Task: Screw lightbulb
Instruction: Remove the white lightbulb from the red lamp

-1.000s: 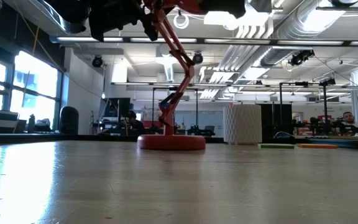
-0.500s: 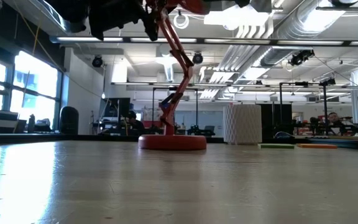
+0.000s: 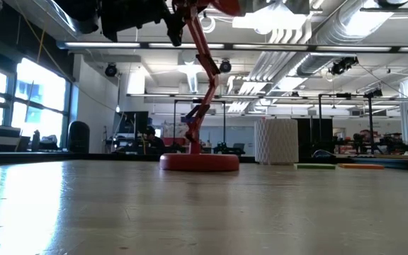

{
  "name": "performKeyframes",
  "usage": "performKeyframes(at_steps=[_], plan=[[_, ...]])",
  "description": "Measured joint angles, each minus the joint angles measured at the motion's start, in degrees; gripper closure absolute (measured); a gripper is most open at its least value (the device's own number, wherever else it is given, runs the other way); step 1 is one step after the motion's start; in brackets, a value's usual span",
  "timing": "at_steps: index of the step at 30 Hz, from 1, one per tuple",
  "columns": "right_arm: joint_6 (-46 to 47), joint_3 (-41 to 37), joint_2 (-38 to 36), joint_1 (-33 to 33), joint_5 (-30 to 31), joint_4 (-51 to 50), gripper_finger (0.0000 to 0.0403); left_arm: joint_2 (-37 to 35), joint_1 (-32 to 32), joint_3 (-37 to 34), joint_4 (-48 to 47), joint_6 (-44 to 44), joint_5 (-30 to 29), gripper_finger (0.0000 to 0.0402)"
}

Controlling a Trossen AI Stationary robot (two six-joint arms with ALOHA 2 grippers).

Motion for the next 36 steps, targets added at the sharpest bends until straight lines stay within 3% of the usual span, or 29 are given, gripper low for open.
performKeyframes(at_steps=[4,8,17,23,28,36], plan=[[13.70,0.00,-0.30,2.85,-0.79,0.10,0.0061,0.00,-0.10,0.00,-0.19,-0.02,0.15,0.0150],[34.77,0.00,-0.30,3.34,-0.67,-2.32,0.0061,0.00,-0.10,0.00,0.22,-0.19,-0.41,0.0150],[70.54,0.00,-0.23,-1.67,-1.66,-12.93,0.0061,0.02,-0.70,-0.02,0.52,0.05,-0.95,0.0150],[81.06,0.00,-0.23,-6.29,-8.83,-14.70,0.0061,0.02,-2.33,-0.02,0.43,1.50,-2.00,0.0150],[85.63,0.00,-0.23,-10.05,-9.42,-16.81,0.0061,0.02,-2.72,-0.02,0.26,1.67,-2.31,0.0150],[87.98,0.00,-0.23,-15.16,-16.68,-16.87,0.0061,0.02,-2.72,-0.02,0.19,1.63,-3.45,0.0150]])
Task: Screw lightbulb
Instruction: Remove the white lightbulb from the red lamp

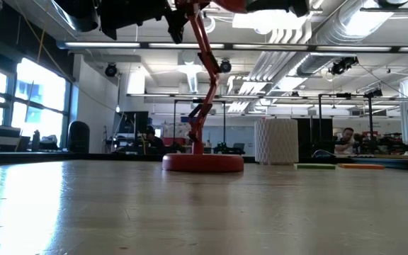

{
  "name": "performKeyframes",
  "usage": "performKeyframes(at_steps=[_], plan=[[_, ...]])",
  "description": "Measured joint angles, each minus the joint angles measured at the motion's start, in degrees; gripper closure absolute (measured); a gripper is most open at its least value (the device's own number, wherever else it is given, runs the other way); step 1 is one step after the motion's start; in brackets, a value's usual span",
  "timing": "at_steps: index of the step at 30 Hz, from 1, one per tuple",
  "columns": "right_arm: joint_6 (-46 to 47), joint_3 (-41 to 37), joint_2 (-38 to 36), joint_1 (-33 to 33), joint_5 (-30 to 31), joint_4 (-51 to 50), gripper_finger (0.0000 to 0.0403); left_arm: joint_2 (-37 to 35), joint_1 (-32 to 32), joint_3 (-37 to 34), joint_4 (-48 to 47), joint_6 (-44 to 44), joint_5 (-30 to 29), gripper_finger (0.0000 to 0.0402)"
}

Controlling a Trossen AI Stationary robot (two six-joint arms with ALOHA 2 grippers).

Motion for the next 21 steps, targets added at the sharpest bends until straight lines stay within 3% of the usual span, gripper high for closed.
performKeyframes(at_steps=[7,15,21], plan=[[-1.37,0.02,0.00,-2.47,-5.01,0.67,0.0062,0.00,-0.11,0.00,-0.10,-0.12,-0.24,0.0150],[-21.04,0.02,0.04,-3.01,-6.84,2.86,0.0070,-0.09,-0.54,0.09,-1.20,0.25,0.07,0.0150],[-41.50,0.02,0.04,-2.99,-6.40,3.78,0.0094,-0.09,-0.88,0.09,-1.48,0.19,0.04,0.0150]])
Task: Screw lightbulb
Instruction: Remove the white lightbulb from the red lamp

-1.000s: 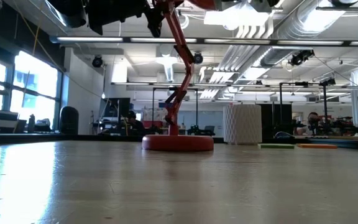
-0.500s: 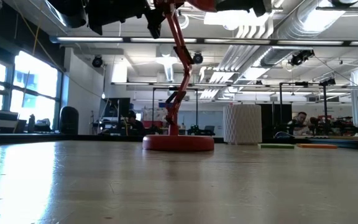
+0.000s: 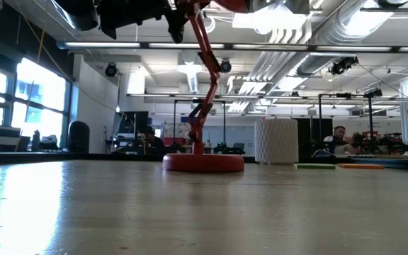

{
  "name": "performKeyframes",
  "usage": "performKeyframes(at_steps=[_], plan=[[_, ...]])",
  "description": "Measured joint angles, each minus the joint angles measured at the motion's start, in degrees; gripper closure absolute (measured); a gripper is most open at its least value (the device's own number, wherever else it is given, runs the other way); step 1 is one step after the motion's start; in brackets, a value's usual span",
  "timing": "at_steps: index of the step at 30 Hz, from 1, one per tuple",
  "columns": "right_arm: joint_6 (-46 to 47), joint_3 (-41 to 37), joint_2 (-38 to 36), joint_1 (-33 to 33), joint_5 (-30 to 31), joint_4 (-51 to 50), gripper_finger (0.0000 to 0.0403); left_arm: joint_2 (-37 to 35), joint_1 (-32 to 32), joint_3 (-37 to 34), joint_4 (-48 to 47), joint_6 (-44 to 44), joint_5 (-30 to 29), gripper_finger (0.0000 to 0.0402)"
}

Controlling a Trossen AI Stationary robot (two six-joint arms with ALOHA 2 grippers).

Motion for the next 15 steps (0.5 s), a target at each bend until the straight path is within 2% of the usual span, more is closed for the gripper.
performKeyframes(at_steps=[5,15], plan=[[-22.60,0.00,0.00,1.01,1.48,0.75,0.0100,0.00,-0.04,0.02,-0.45,-0.23,0.12,0.0150],[-57.23,-0.02,0.02,7.01,15.56,0.57,0.0100,0.00,-0.06,0.02,-0.66,-1.80,-0.05,0.0150]])
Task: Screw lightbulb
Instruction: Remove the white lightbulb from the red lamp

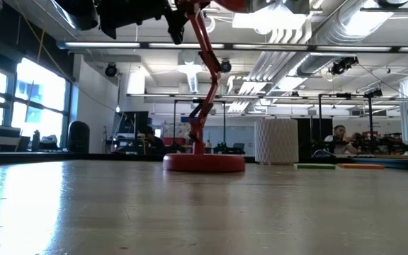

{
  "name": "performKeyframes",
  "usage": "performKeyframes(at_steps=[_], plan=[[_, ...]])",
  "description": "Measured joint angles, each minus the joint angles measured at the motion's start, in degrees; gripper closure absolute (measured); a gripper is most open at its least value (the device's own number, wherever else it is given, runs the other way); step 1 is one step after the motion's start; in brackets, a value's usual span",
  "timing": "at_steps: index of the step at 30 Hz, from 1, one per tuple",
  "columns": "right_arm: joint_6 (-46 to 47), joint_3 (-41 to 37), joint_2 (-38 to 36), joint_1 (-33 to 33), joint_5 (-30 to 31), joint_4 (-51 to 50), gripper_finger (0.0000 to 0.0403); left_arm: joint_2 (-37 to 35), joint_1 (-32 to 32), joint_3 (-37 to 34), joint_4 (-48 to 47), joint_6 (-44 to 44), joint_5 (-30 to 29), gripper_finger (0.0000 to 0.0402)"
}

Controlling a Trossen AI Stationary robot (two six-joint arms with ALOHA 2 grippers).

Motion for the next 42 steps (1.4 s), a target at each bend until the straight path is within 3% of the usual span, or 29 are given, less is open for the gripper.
performKeyframes(at_steps=[4,9,20,34,38,40,42], plan=[[-4.14,-0.02,0.00,3.75,7.19,0.69,0.0100,0.00,-0.07,0.00,-0.09,-1.45,0.21,0.0150],[5.96,-0.02,-0.09,7.71,14.72,0.55,0.0100,0.02,0.19,-0.02,-0.14,-2.69,0.19,0.0150],[28.77,-0.02,-0.57,9.53,15.25,-9.48,0.0100,0.11,4.61,-0.13,3.12,-6.02,-2.55,0.0150],[39.61,-0.02,-0.68,5.86,16.64,-6.65,0.0100,0.11,7.13,-0.13,3.21,-4.26,-8.51,0.0150],[42.79,-0.02,-0.68,3.90,13.72,-6.63,0.0100,0.09,7.65,-0.13,3.01,-4.22,-8.79,0.0150],[43.80,-0.02,-0.68,3.44,8.00,-6.62,0.0100,0.09,7.65,-0.13,2.97,-4.08,-8.71,0.0150],[44.92,-0.02,-0.68,2.85,-1.39,-6.62,0.0100,0.09,7.65,-0.13,2.95,-3.66,-8.70,0.0150]])
